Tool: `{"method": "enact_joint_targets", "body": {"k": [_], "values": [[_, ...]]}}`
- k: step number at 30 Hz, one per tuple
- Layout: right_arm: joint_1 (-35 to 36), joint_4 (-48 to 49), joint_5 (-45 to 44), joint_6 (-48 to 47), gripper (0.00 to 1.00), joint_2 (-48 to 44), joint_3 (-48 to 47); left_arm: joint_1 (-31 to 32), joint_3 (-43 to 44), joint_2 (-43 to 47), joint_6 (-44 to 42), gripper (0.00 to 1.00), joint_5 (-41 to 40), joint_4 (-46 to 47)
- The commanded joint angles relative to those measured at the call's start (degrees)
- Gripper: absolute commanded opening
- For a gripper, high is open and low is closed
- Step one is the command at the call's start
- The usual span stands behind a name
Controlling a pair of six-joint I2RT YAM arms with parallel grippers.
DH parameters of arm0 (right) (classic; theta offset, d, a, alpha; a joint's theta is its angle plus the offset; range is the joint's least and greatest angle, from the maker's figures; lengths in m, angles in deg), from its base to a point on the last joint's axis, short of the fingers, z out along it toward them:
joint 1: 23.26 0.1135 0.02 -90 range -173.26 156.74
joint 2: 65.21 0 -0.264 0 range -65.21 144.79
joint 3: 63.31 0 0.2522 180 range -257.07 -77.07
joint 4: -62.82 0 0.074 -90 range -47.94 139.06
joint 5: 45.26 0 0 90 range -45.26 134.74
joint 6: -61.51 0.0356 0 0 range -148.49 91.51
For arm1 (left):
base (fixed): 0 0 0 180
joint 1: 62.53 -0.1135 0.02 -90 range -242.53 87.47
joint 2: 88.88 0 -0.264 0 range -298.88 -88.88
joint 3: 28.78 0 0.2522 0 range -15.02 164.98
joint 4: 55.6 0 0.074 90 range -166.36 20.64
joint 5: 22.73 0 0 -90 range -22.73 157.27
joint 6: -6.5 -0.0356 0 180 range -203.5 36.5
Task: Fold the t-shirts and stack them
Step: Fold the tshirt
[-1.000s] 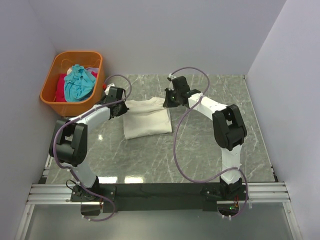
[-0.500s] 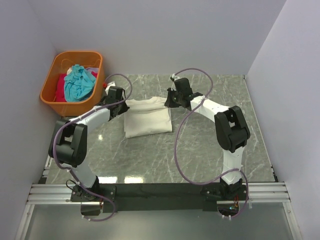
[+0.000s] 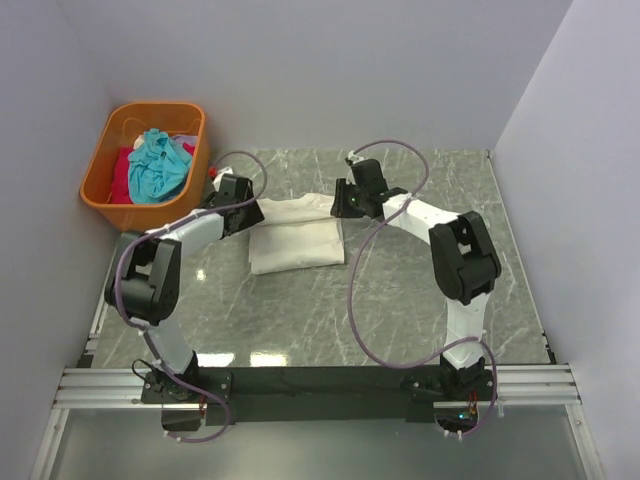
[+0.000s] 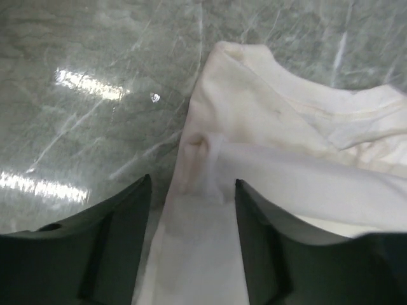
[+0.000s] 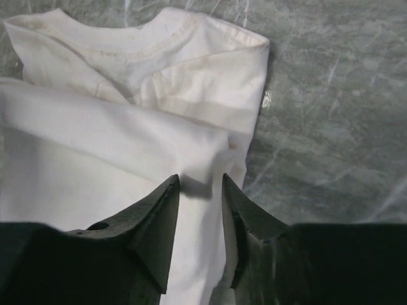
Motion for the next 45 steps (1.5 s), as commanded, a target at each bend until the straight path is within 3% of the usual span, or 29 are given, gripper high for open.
{"method": "enact_joint_targets", "body": {"k": [1, 4, 6, 8, 12, 14, 18, 26, 36, 40, 45], "values": [[-0.73, 2.89, -0.06, -0.39, 0.41, -8.18, 2.76, 0.73, 0.70, 8.87, -0.21, 0.62, -2.24, -2.12], [-0.73, 4.74, 2.66, -0.39, 0.46, -11.87, 6.01, 1.96, -2.19, 14.40, -0.03, 0.75, -2.16, -2.84], [-0.56, 6.75, 4.51, -0.22, 0.47, -13.37, 8.30, 2.93, -4.65, 17.31, -0.38, 0.76, -1.55, -3.19], [-0.30, 9.03, 8.27, -0.13, 0.47, -13.64, 9.79, 3.63, -5.80, 18.29, -0.73, 0.73, -0.15, -3.45], [0.41, 10.54, 15.74, 0.05, 0.47, -9.88, 7.70, 4.16, -6.60, 16.99, -3.01, 0.54, 3.46, -1.53], [0.50, 10.98, 18.57, 0.48, 0.47, -6.98, 5.51, 4.16, -4.50, 14.00, -3.72, 0.44, 4.25, -0.30], [-0.29, 11.42, 22.08, 1.98, 0.47, -0.38, 0.14, 3.46, 2.35, 4.80, -5.12, 0.38, 4.61, 0.85], [-4.51, 15.89, 27.98, 13.30, 0.47, 14.64, -11.73, -1.37, 18.86, -12.97, -4.07, 0.36, 10.67, 0.77], [-9.43, 31.53, 30.45, 37.82, 0.46, 23.18, -11.92, -3.22, 24.69, -26.25, 0.14, 0.38, 20.07, 1.03], [-10.66, 39.95, 34.22, 44.42, 0.46, 21.09, -8.49, -3.22, 23.90, -23.37, -0.03, 0.39, 20.52, 1.47], [-10.40, 38.93, 36.94, 42.15, 0.46, 10.55, -3.40, -3.22, 21.36, -11.45, 0.32, 0.48, 19.29, 1.21]]}}
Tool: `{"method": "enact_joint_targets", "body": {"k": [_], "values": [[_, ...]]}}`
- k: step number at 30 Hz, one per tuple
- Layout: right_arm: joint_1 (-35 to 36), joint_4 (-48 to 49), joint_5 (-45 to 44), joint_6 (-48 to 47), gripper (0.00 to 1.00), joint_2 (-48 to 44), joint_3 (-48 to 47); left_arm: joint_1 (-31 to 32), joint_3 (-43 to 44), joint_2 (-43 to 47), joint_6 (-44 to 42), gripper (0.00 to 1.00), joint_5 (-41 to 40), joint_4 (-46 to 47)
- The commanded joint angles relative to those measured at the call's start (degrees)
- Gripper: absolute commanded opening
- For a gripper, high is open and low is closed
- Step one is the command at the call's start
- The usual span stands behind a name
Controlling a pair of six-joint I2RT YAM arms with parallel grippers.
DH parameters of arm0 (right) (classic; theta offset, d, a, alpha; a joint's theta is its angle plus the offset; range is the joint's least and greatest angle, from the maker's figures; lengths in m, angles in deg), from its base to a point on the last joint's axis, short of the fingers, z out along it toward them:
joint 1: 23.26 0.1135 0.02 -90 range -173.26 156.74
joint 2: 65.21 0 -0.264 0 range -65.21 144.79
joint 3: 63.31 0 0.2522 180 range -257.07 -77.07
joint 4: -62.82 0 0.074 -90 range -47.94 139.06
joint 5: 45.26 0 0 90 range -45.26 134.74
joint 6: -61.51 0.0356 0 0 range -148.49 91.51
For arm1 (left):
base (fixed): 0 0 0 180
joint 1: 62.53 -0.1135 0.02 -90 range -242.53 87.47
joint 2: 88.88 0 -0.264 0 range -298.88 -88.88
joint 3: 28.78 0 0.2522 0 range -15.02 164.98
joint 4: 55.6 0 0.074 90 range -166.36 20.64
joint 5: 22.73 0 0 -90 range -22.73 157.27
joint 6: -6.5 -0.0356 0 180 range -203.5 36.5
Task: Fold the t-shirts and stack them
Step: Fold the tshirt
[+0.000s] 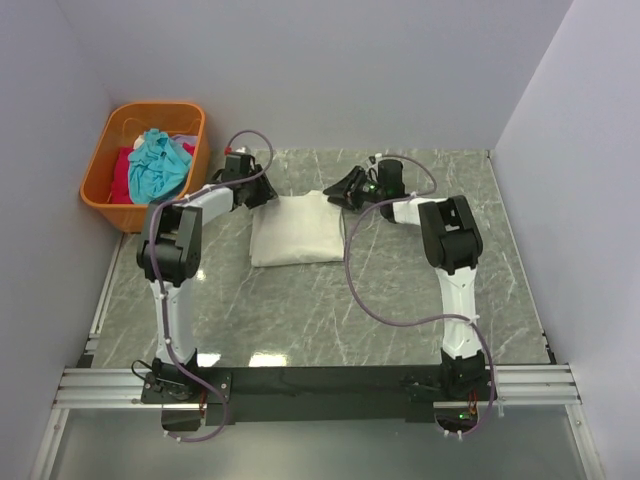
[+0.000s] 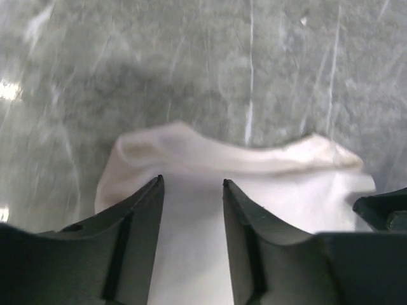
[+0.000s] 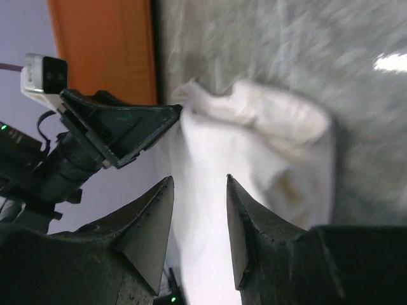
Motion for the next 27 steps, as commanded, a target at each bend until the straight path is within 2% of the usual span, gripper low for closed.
{"method": "enact_joint_targets", "body": {"k": [1, 5, 8, 12, 14, 16, 17, 20, 23, 27], "values": [[0.81, 5.36, 4.25, 1.17, 0.46, -10.82, 3.97, 0.41, -2.57, 11.47, 1.13, 0.50, 0.95, -2.73], [3.44, 5.19, 6.01, -0.24, 0.43, -20.82, 11.62, 0.50, -8.90, 23.07, 4.37, 0.58, 0.51, -3.79], [7.47, 3.17, 7.33, -2.87, 0.41, -25.40, 16.29, 0.76, -14.00, 30.81, 5.96, 0.59, -0.37, -6.77], [13.02, -4.81, 6.28, -8.83, 0.39, -26.83, 17.97, 2.34, -24.27, 39.86, 7.90, 0.53, -0.01, -7.13], [14.87, -6.76, 4.71, -9.91, 0.38, -25.34, 17.35, 3.83, -31.57, 42.76, 8.86, 0.45, -2.12, -5.38], [16.63, -5.72, 4.61, -9.48, 0.37, -22.72, 17.18, 4.45, -37.18, 43.22, 9.83, 0.40, -1.87, -3.88], [16.98, -5.80, 4.43, -9.47, 0.37, -21.65, 17.00, 4.71, -38.70, 42.78, 10.88, 0.30, -1.78, -3.01], [17.42, -5.10, 4.26, -8.51, 0.35, -16.91, 17.09, 5.50, -42.83, 39.63, 12.38, 0.20, -1.25, 0.86], [17.42, -6.58, 3.12, -9.46, 0.33, -13.13, 17.26, 5.42, -44.51, 35.24, 14.22, 0.15, -0.28, 1.93], [16.72, -9.32, 0.04, -10.79, 0.31, -10.84, 18.93, 5.16, -46.79, 33.90, 15.19, 0.11, -1.85, 1.14]]}}
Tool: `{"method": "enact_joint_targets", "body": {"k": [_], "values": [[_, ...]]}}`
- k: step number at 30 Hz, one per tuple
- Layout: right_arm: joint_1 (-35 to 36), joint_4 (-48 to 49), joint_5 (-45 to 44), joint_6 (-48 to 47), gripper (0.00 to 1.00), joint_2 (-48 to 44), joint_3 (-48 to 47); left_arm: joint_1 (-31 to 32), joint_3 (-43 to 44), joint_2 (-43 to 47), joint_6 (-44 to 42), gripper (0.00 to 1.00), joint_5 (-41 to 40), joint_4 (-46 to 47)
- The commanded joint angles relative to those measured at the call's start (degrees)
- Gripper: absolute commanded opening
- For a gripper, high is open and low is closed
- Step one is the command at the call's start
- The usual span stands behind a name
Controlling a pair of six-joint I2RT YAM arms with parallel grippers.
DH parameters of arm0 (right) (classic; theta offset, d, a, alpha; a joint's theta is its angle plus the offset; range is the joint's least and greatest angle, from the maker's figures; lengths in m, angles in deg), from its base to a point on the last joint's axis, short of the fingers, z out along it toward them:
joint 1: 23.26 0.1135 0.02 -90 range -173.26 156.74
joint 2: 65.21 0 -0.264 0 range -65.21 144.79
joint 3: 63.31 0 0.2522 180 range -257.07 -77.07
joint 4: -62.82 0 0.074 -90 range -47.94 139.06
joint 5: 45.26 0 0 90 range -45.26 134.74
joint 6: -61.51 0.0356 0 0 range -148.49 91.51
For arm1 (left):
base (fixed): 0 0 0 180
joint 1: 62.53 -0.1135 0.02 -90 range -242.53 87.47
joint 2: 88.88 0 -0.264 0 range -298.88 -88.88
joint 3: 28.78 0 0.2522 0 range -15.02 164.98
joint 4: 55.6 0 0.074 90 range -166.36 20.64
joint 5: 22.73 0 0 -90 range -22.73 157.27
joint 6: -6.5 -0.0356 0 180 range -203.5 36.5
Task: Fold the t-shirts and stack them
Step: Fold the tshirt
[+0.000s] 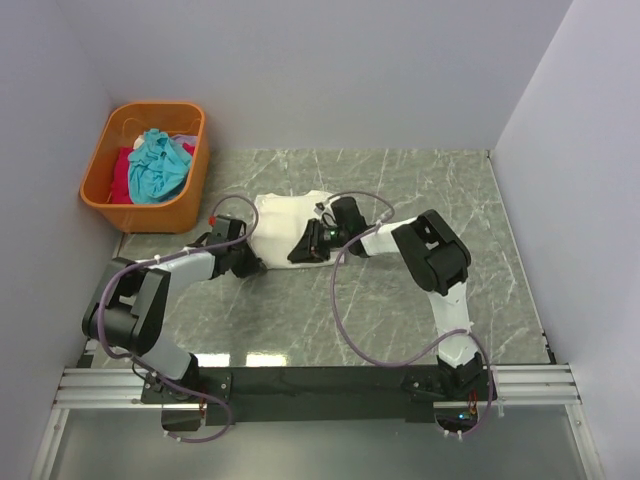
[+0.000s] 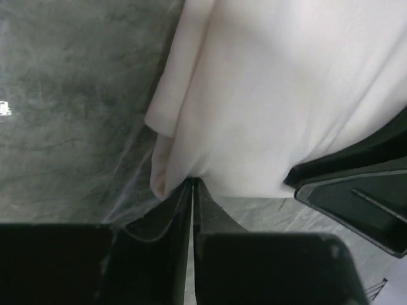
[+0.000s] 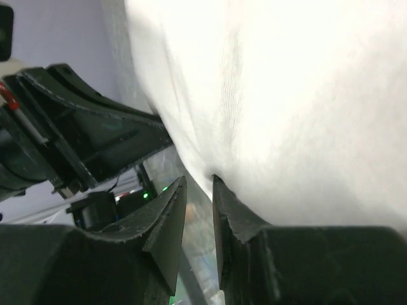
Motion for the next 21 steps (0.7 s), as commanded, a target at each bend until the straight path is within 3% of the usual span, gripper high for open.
{"method": "enact_joint_targets", "body": {"k": [1, 5, 10, 18, 21], "values": [[-1.59, -0.30, -2.00, -1.16, 0.31, -0.12, 3.03, -0.46, -2.25, 0.09, 1.84, 0.10, -1.95, 1.79], [-5.01, 4.02, 1.08, 1.49, 0.31, -4.07, 7.88, -1.43, -3.49, 1.66, 1.75, 0.08, -2.39, 0.65], [-9.84, -4.57, 0.82, -6.83, 0.31, -12.33, 11.56, -1.43, -2.27, 4.03, 1.32, 0.08, -2.04, -0.76], [-14.51, 1.02, 2.22, -3.17, 0.30, -6.11, 17.37, -1.52, -1.38, 6.85, 1.49, 0.08, -1.78, -1.03], [-15.92, 4.63, 3.45, -1.59, 0.28, -8.46, 18.61, -2.13, -0.33, 10.10, 0.62, 0.09, -1.69, -0.67]]}}
